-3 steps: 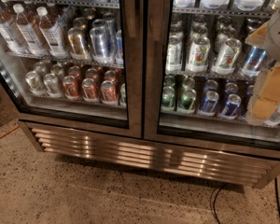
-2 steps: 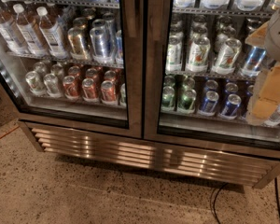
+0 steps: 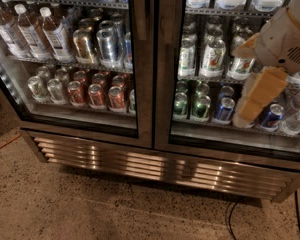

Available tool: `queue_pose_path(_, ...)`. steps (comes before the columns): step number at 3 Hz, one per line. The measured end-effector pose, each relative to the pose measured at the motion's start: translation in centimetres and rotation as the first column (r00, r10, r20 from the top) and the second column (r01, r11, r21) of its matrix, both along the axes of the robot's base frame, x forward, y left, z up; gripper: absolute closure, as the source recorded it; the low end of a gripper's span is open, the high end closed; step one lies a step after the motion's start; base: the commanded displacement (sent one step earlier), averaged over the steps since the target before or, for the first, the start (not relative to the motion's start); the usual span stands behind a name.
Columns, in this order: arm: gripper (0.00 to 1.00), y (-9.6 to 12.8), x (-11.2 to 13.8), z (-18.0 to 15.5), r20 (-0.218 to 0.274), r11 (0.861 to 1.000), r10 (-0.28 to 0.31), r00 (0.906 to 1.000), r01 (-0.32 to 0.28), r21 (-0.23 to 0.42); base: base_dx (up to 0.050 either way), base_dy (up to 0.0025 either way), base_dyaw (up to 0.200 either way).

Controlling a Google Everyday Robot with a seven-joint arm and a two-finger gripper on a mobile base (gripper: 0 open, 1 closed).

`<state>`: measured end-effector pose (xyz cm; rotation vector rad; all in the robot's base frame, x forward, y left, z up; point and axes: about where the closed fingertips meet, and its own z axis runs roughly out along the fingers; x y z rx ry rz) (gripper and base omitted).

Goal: Open left fridge door

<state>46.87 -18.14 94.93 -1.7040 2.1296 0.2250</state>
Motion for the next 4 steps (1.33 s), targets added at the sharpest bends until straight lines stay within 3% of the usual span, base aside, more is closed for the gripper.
queue_pose_path(1,0.0,4.7,1.1,-1.8,-0.014,0.97,0.088,0.996,-0.082,0.23,0.0,0.0,0.0)
queue_pose_path(2,0.0,7.6,0.1,-1.0,0.004,0.882,0.097,0.9953,-0.088,0.462,0.0,0.0,0.0)
queue_pose_path(3,0.0,9.0,-2.6,0.8,0.063,0.759,0.093,0.9936,-0.112,0.642,0.0,0.0,0.0)
queue_pose_path(4,0.0,7.9,-4.0,3.2,0.081,0.704,0.053,0.9953,-0.095,0.704,0.0,0.0,0.0)
